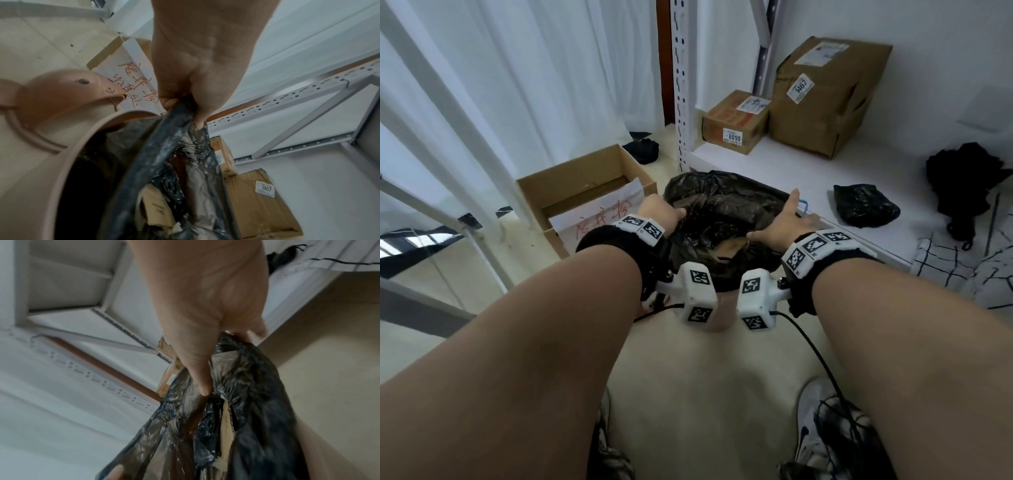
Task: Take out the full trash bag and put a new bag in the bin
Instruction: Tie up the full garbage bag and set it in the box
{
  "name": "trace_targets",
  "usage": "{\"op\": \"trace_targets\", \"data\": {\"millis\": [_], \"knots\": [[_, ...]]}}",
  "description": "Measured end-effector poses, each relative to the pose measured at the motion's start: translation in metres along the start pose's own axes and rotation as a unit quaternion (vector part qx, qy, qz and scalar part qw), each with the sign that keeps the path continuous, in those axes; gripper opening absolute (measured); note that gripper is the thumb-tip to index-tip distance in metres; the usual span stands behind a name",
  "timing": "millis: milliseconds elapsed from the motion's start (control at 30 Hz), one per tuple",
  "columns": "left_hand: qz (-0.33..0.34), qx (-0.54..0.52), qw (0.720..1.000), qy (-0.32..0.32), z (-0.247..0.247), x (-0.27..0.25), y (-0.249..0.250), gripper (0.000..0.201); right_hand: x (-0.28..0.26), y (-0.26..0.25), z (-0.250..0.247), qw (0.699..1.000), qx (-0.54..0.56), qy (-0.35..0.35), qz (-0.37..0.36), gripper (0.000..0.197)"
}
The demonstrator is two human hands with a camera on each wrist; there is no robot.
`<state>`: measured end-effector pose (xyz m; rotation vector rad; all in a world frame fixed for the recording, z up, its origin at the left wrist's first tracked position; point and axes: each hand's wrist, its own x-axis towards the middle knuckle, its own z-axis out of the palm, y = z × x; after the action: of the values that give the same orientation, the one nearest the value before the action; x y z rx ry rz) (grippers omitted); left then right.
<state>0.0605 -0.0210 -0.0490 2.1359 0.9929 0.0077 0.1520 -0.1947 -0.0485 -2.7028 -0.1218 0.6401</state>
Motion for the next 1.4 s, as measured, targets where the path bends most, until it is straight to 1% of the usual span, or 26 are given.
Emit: {"op": "trace_targets", "data": {"millis": [67, 100, 167, 200, 300, 333, 400, 433, 500, 533, 600, 633, 700, 767, 833, 867, 900, 933, 1000, 1067, 1133, 1167, 1233, 1300, 1333, 1400], "knots": [[0.012, -0.008, 1.0, -0.002, -0.001, 0.003, 0.001, 0.038, 0.005, 0.002, 0.004, 0.997, 0.077, 0.002, -0.026, 0.124], [0.018, -0.005, 1.0, 0.002, -0.003, 0.005, 0.0, 0.037, 0.005, 0.003, 0.005, 0.991, 0.126, 0.009, -0.04, 0.123], [0.032, 0.016, 0.999, 0.008, -0.011, 0.007, -0.004, 0.035, 0.005, 0.004, 0.003, 0.973, 0.218, 0.041, -0.06, 0.11], [0.039, 0.039, 0.998, 0.005, -0.015, 0.005, -0.005, 0.033, 0.005, 0.004, 0.001, 0.969, 0.229, 0.058, -0.069, 0.101], [0.069, 0.133, 0.989, -0.019, -0.024, -0.006, -0.001, 0.03, 0.002, -0.005, -0.009, 0.982, 0.154, 0.073, -0.084, 0.076], [0.077, 0.16, 0.984, -0.034, -0.026, -0.012, 0.002, 0.031, -0.002, -0.008, -0.013, 0.985, 0.128, 0.076, -0.086, 0.065], [0.093, 0.202, 0.973, -0.062, -0.03, -0.022, 0.005, 0.032, -0.013, -0.013, -0.021, 0.991, 0.058, 0.077, -0.091, 0.03], [0.095, 0.217, 0.969, -0.074, -0.033, -0.026, 0.007, 0.032, -0.017, -0.014, -0.024, 0.993, 0.022, 0.064, -0.096, 0.024], [0.093, 0.254, 0.958, -0.092, -0.039, -0.035, 0.005, 0.026, -0.028, -0.013, -0.027, 0.994, -0.013, 0.022, -0.102, 0.036], [0.088, 0.273, 0.953, -0.096, -0.041, -0.039, 0.003, 0.023, -0.031, -0.013, -0.027, 0.994, -0.015, 0.006, -0.107, 0.034], [0.082, 0.298, 0.946, -0.095, -0.047, -0.047, 0.001, 0.02, -0.041, -0.014, -0.029, 0.993, -0.034, -0.025, -0.113, 0.023], [0.083, 0.299, 0.946, -0.096, -0.048, -0.05, 0.001, 0.019, -0.046, -0.014, -0.029, 0.992, -0.046, -0.026, -0.118, 0.022], [0.086, 0.308, 0.942, -0.101, -0.05, -0.054, -0.002, 0.014, -0.054, -0.013, -0.028, 0.989, -0.072, -0.041, -0.119, 0.03], [0.081, 0.321, 0.936, -0.119, -0.051, -0.06, -0.006, 0.012, -0.062, -0.01, -0.026, 0.985, -0.098, -0.058, -0.128, 0.023], [0.077, 0.311, 0.937, -0.141, -0.053, -0.063, -0.008, 0.01, -0.065, -0.009, -0.023, 0.985, -0.093, -0.073, -0.128, 0.022], [0.077, 0.307, 0.938, -0.142, -0.056, -0.066, -0.007, 0.008, -0.07, -0.009, -0.024, 0.986, -0.062, -0.078, -0.13, 0.02], [0.083, 0.311, 0.937, -0.133, -0.059, -0.069, -0.005, 0.009, -0.074, -0.01, -0.026, 0.987, -0.043, -0.071, -0.137, 0.016], [0.091, 0.322, 0.935, -0.116, -0.063, -0.073, -0.002, 0.014, -0.074, -0.01, -0.028, 0.986, -0.046, -0.049, -0.152, 0.017], [0.118, 0.334, 0.932, -0.071, -0.07, -0.078, 0.004, 0.02, -0.078, -0.01, -0.034, 0.979, -0.084, 0.02, -0.183, 0.032], [0.151, 0.309, 0.939, -0.029, -0.077, -0.083, 0.009, 0.016, -0.083, -0.01, -0.041, 0.973, -0.082, 0.059, -0.206, 0.035], [0.176, 0.237, 0.955, 0.009, -0.083, -0.082, 0.011, 0.021, -0.084, -0.01, -0.05, 0.971, -0.051, 0.083, -0.22, 0.036], [0.184, 0.19, 0.964, 0.027, -0.086, -0.081, 0.012, 0.023, -0.087, -0.012, -0.055, 0.97, -0.027, 0.091, -0.225, 0.036], [0.195, 0.073, 0.976, 0.068, -0.09, -0.079, 0.014, 0.019, -0.089, -0.016, -0.065, 0.965, 0.032, 0.111, -0.237, 0.035], [0.196, -0.04, 0.974, 0.11, -0.091, -0.075, 0.015, 0.018, -0.092, -0.02, -0.072, 0.953, 0.088, 0.144, -0.251, 0.029], [0.19, -0.074, 0.972, 0.116, -0.091, -0.073, 0.015, 0.02, -0.09, -0.022, -0.073, 0.946, 0.12, 0.152, -0.26, 0.031], [0.179, -0.116, 0.973, 0.082, -0.09, -0.074, 0.018, 0.026, -0.086, -0.023, -0.072, 0.938, 0.177, 0.15, -0.257, 0.04]]}}
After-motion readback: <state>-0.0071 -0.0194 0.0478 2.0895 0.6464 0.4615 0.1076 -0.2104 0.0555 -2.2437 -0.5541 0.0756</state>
